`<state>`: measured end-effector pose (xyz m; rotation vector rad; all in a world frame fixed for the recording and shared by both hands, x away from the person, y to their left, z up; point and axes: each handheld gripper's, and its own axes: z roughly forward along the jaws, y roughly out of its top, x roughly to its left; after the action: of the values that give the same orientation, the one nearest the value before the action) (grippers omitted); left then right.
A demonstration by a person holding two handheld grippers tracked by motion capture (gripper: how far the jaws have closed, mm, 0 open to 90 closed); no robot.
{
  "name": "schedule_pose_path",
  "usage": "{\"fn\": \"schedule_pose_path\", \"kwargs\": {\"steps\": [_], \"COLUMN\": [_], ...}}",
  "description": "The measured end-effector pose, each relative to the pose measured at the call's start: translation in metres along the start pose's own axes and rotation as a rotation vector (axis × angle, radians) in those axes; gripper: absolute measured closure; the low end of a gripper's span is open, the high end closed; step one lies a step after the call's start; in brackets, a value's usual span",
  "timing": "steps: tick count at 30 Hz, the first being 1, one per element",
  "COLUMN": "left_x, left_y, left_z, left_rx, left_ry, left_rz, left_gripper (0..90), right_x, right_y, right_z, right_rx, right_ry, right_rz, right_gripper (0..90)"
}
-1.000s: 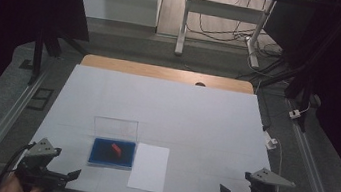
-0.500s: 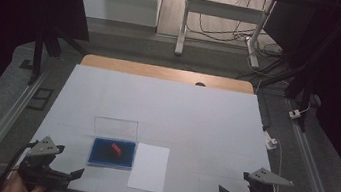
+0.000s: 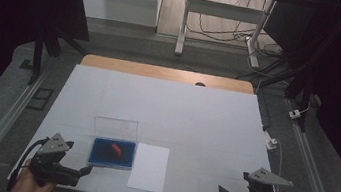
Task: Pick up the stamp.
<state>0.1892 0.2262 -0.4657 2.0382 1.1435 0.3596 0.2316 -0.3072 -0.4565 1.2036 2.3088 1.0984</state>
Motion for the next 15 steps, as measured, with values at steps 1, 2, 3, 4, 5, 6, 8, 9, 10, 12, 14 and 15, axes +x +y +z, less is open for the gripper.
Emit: {"fn": "schedule_pose_path", "kwargs": {"steps": [1,2,3,4,5,6,8,9,10,12,14,15], "left_x": [0.000,0.000,-0.001,-0.002,-0.003,-0.003,-0.004,-0.005,-0.006,-0.007,-0.008,-0.009], "left_y": [0.002,0.002,0.003,0.004,0.005,0.005,0.007,0.008,0.010,0.012,0.014,0.015], "left_z": [0.005,0.005,0.007,0.013,0.015,0.015,0.020,0.022,0.024,0.028,0.032,0.036], "left_rx": [0.005,0.005,0.009,0.017,0.020,0.020,0.024,0.023,0.024,0.030,0.041,0.049], "left_ry": [-0.004,-0.004,-0.005,-0.012,-0.014,-0.014,-0.014,-0.017,-0.021,-0.029,-0.033,-0.036], "left_rz": [0.001,0.001,-0.002,-0.001,-0.002,-0.002,0.001,0.003,0.004,0.010,0.025,0.036], "left_gripper": [1.0,0.8,0.6,0.5,0.5,0.5,0.5,0.5,0.5,0.4,0.0,0.0], "right_x": [0.000,0.001,0.001,0.001,0.001,0.001,0.002,0.002,0.002,0.003,0.003,0.003], "right_y": [0.000,0.000,0.000,0.000,0.000,0.000,0.000,0.000,0.000,0.000,0.000,0.000], "right_z": [0.000,0.000,0.000,0.000,0.000,0.000,0.000,0.000,0.000,0.001,0.001,0.001], "right_rx": [0.002,0.002,0.001,0.002,0.003,0.002,0.005,0.005,0.005,0.008,0.008,0.008], "right_ry": [-0.001,-0.002,-0.001,-0.002,-0.002,-0.002,-0.006,-0.005,-0.005,-0.008,-0.008,-0.008], "right_rz": [-0.003,-0.008,-0.009,-0.013,-0.013,-0.015,-0.021,-0.022,-0.022,-0.029,-0.031,-0.031], "right_gripper": [0.0,0.0,0.0,0.0,0.0,0.0,0.0,0.0,0.0,0.0,0.0,0.0]}}
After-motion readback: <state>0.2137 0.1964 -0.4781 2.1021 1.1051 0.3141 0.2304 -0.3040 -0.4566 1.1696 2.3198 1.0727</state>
